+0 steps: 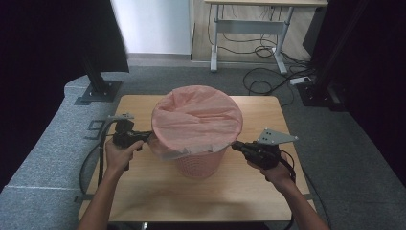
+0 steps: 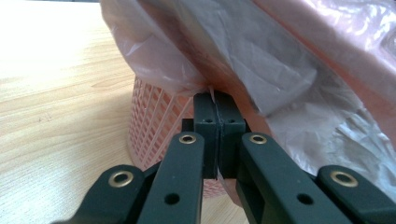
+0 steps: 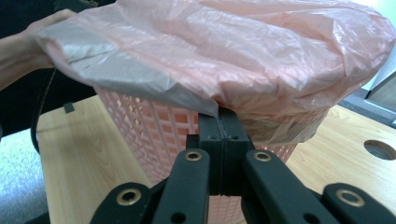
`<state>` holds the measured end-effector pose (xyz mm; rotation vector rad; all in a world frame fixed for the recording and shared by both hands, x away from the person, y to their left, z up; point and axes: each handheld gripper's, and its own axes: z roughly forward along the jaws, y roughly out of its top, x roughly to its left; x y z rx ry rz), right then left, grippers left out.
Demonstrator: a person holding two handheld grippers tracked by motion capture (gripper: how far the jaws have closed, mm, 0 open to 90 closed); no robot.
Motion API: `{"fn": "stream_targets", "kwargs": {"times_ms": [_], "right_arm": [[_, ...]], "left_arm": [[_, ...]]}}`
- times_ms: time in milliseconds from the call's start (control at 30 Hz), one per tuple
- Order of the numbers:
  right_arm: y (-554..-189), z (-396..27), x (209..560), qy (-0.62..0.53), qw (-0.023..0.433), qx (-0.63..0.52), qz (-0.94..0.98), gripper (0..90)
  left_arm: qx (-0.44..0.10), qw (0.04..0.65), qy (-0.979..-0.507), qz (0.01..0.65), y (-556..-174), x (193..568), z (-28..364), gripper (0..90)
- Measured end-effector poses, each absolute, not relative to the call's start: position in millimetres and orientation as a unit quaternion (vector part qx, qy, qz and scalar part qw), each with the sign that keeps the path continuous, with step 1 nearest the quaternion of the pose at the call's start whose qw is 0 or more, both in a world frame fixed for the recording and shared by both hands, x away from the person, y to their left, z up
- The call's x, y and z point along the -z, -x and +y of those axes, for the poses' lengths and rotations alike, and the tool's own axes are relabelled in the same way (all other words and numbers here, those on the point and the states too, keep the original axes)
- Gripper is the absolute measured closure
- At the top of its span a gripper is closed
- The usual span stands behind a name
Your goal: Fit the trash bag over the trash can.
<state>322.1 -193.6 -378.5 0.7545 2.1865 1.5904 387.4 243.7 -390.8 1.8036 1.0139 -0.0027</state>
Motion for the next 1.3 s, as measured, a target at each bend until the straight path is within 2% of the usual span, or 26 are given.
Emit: {"fn": "stream_targets", "kwargs": {"times_ms": [200,500,767,867,933,967,1067,1200,1233,1267,1300], "right_arm": [[-318,-195,389,-0.244,0.145,-0.556,0.781,90.0],[-313,-189,406,-0.234,0.133,-0.537,0.8,90.0],[-318,-184,414,-0.235,0.133,-0.525,0.807,90.0],[-318,-183,416,-0.232,0.135,-0.516,0.813,90.0],[-319,-181,421,-0.232,0.14,-0.498,0.824,90.0],[-320,-179,427,-0.231,0.147,-0.477,0.835,90.0],[-326,-179,449,-0.244,0.128,-0.461,0.843,90.0],[-328,-185,445,-0.247,0.126,-0.482,0.831,89.8],[-326,-188,439,-0.246,0.125,-0.496,0.823,88.9],[-324,-191,434,-0.247,0.124,-0.508,0.816,73.2],[-322,-193,430,-0.247,0.122,-0.518,0.81,63.1]], "left_arm": [[0.01,0.526,-0.743,0.414,-385,393,247,89.3],[0.018,0.532,-0.745,0.401,-377,392,248,89.8],[0.026,0.54,-0.732,0.414,-378,403,256,89.9],[0.017,0.526,-0.744,0.411,-376,403,251,89.9],[-0.012,0.484,-0.769,0.417,-375,407,242,90.0],[-0.008,0.482,-0.77,0.418,-376,410,240,90.0],[-0.003,0.486,-0.766,0.42,-378,411,240,90.0],[0.001,0.491,-0.763,0.42,-378,412,240,90.0],[0.003,0.493,-0.762,0.42,-378,412,241,90.0],[0.004,0.495,-0.761,0.42,-378,412,241,89.9],[0.005,0.495,-0.761,0.419,-378,411,242,89.9]]}}
